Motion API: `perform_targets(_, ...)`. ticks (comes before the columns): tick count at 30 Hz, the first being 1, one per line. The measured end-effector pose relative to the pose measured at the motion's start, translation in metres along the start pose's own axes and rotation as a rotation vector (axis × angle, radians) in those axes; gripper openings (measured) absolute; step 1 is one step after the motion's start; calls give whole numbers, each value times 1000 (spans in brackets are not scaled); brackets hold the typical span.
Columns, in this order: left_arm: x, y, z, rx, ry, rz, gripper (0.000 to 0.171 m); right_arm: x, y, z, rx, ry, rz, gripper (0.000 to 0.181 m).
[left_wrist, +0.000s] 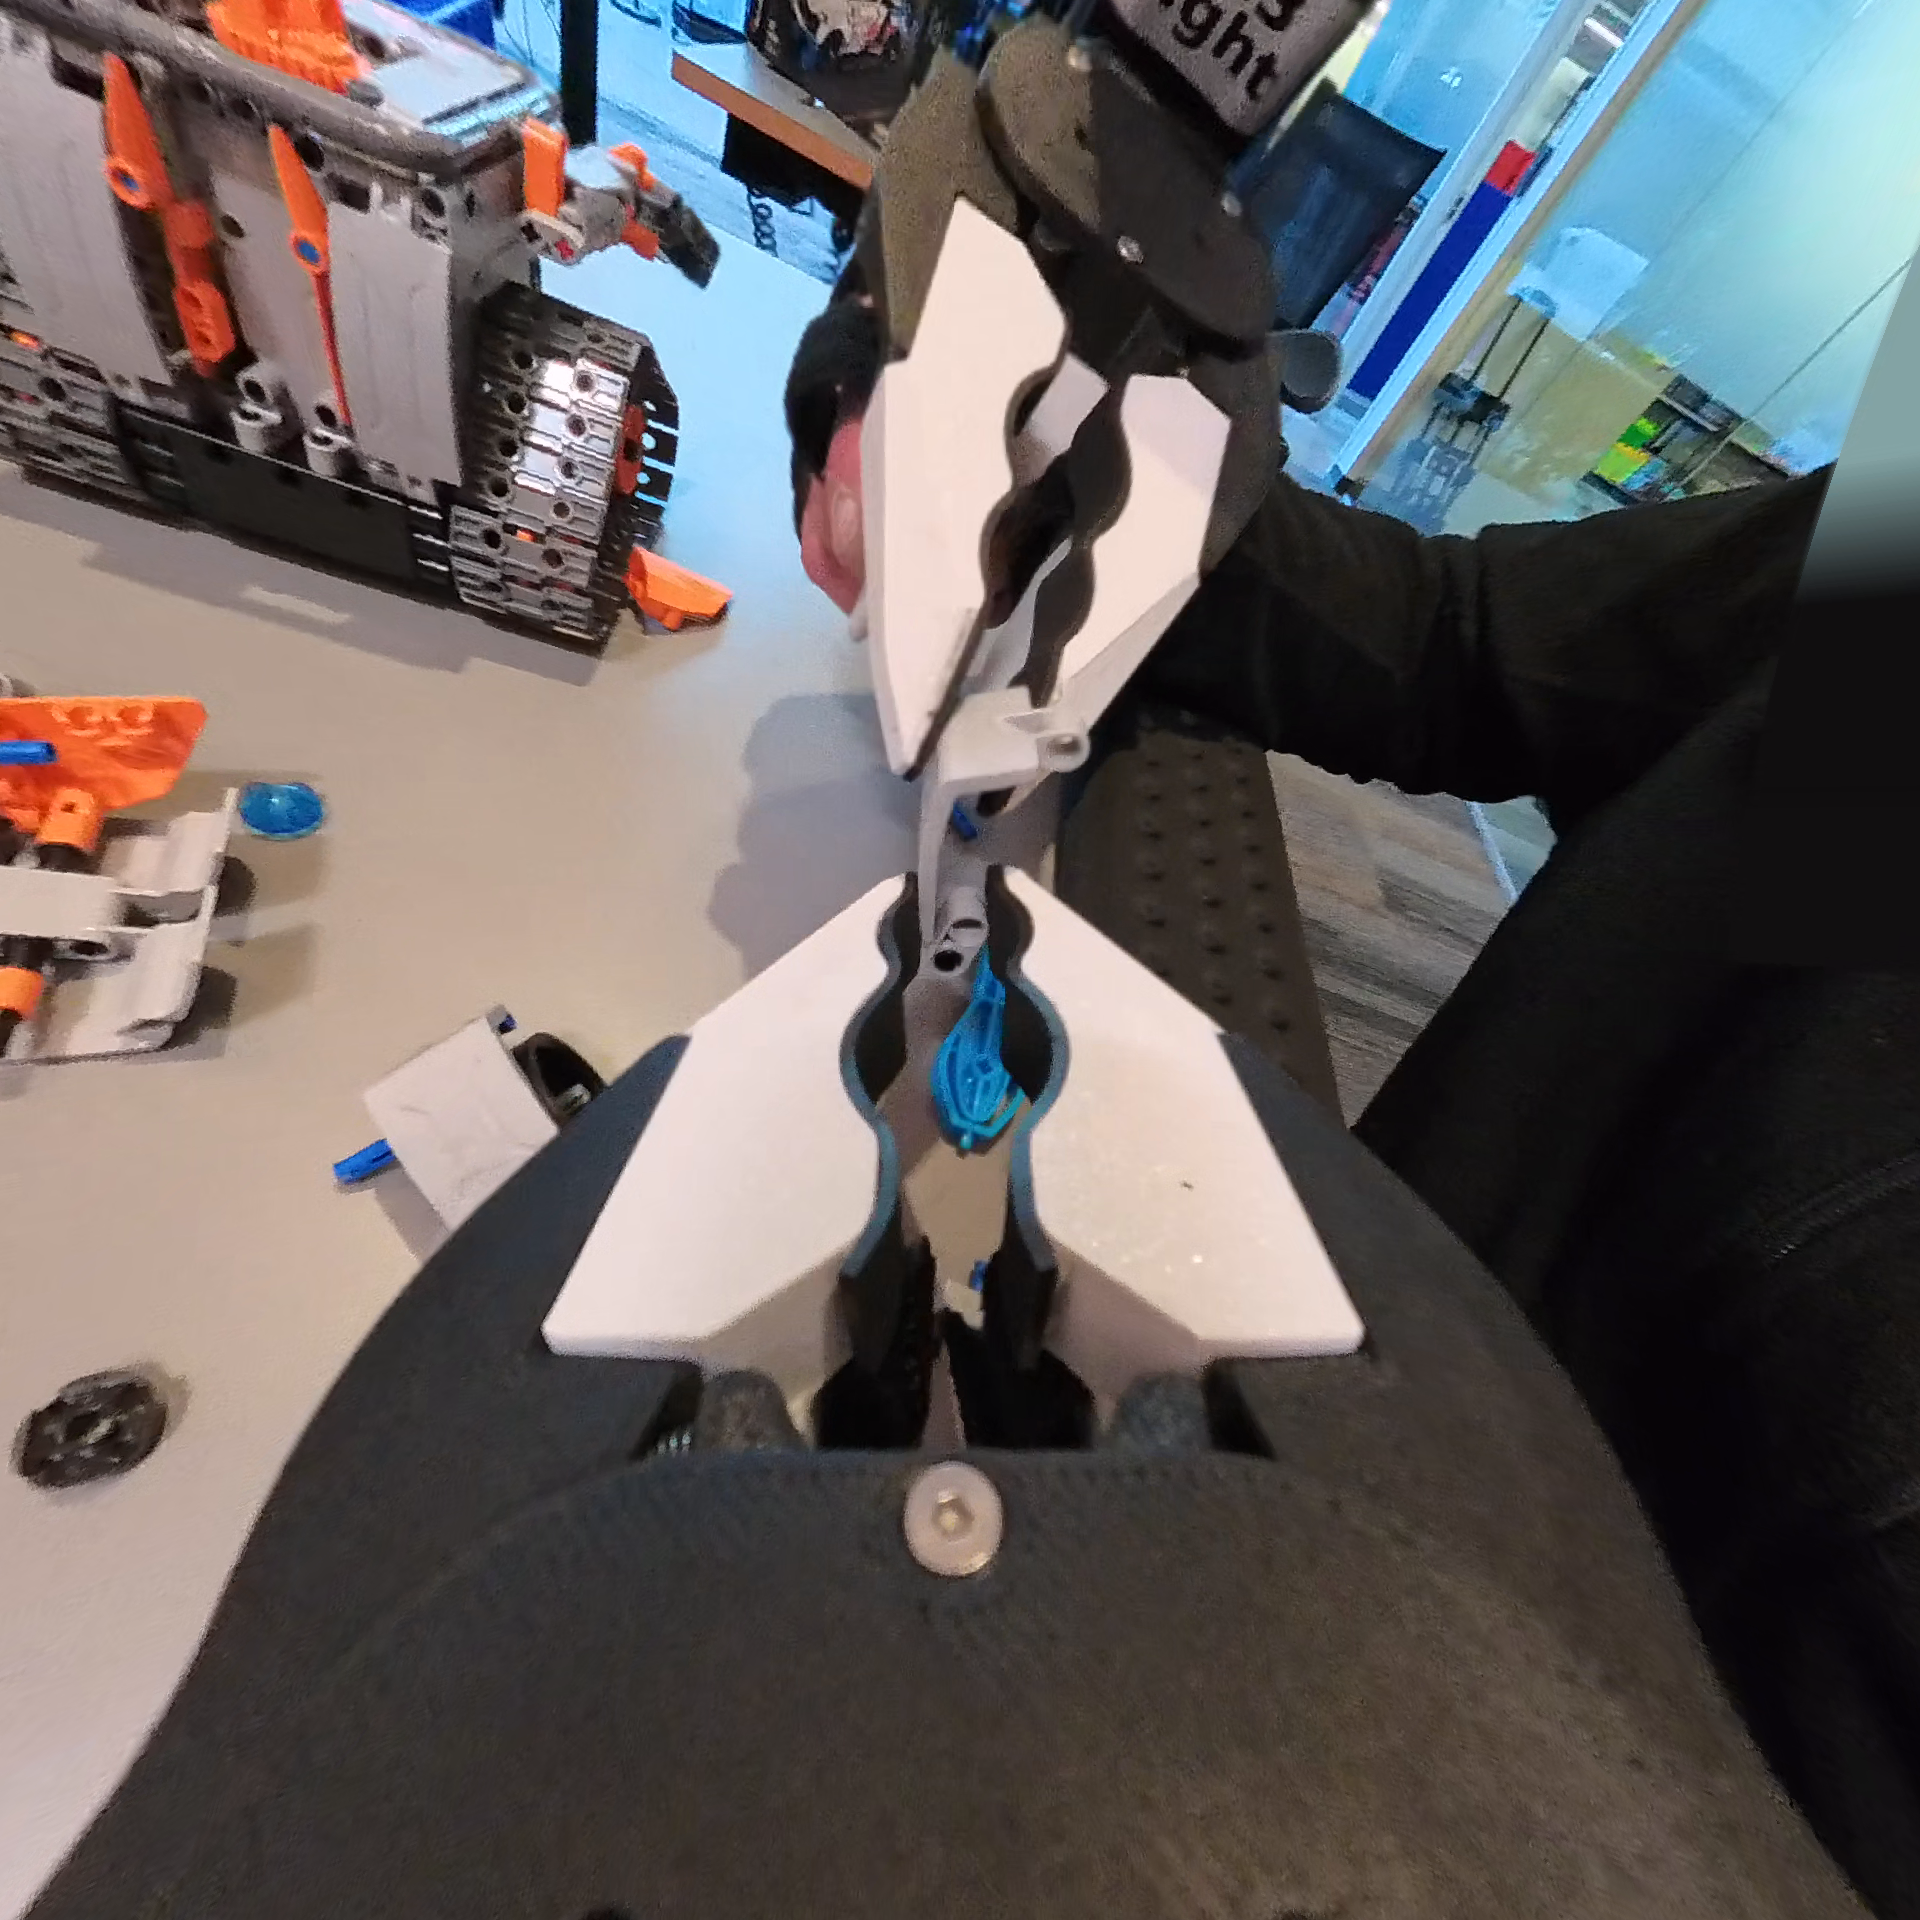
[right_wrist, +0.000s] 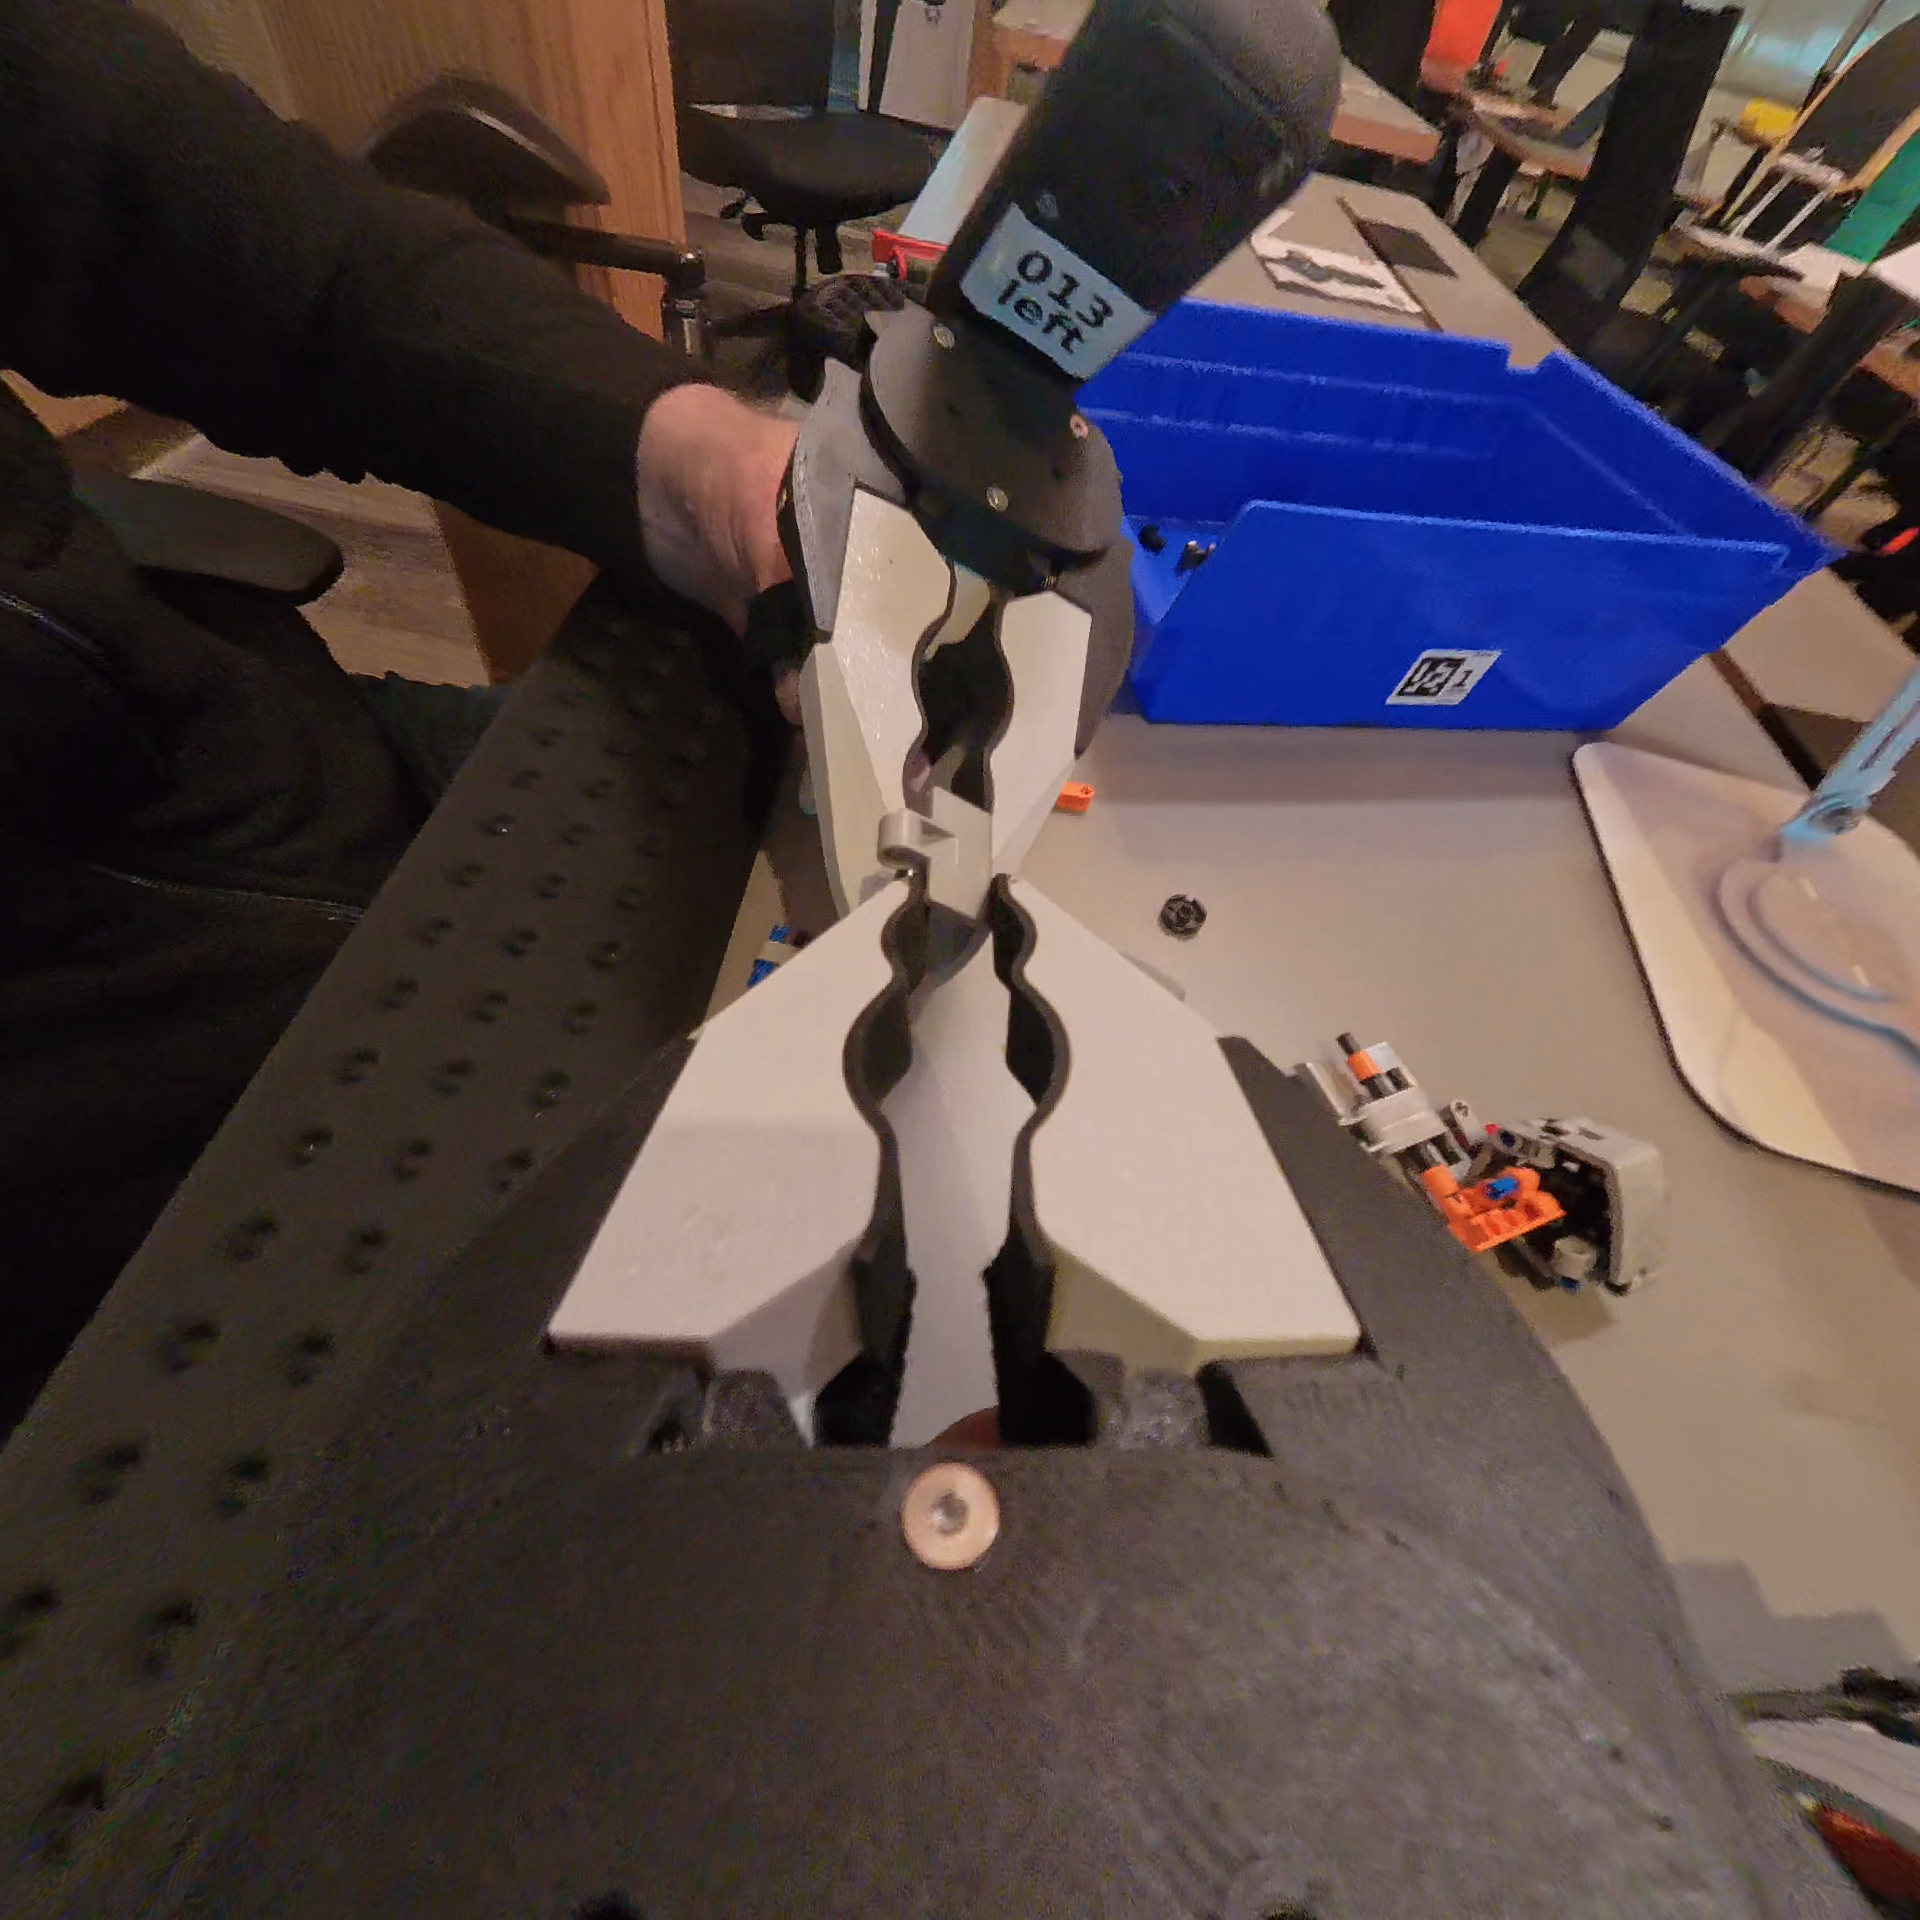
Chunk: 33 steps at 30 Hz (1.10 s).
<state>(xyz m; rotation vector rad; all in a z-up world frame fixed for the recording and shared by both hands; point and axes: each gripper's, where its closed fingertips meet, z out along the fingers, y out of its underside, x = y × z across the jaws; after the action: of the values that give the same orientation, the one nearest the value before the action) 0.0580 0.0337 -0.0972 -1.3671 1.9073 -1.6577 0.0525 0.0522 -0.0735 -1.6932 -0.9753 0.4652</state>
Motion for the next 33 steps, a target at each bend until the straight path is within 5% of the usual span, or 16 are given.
perform_targets(4, -3, 1, 3, -22, -24, 34, 17, 11, 9, -2, -49, 42, 57, 4)
perform_targets(7, -13, 0, -6, -78, -144, 159, 33, 25, 22, -7, -87, 64, 166, 2)
perform_targets(11, -32, 10, -27, -235, -313, 331, 36, 28, 40, -4, -177, 72, 213, 2)
perform_targets(16, -20, 59, -37, -573, -299, 458, 33, 23, 49, -1, -223, 45, 225, 2)
perform_targets(20, -8, 82, -32, -673, -221, 441, 33, 17, 60, 3, -290, 24, 203, 2)
perform_targets(25, -6, 101, -27, -748, -157, 403, 19, 13, 65, 5, -319, 13, 182, 2)
perform_targets(33, -12, 95, -20, -696, -203, 456, 13, 11, 69, 7, -340, 0, 175, 2)
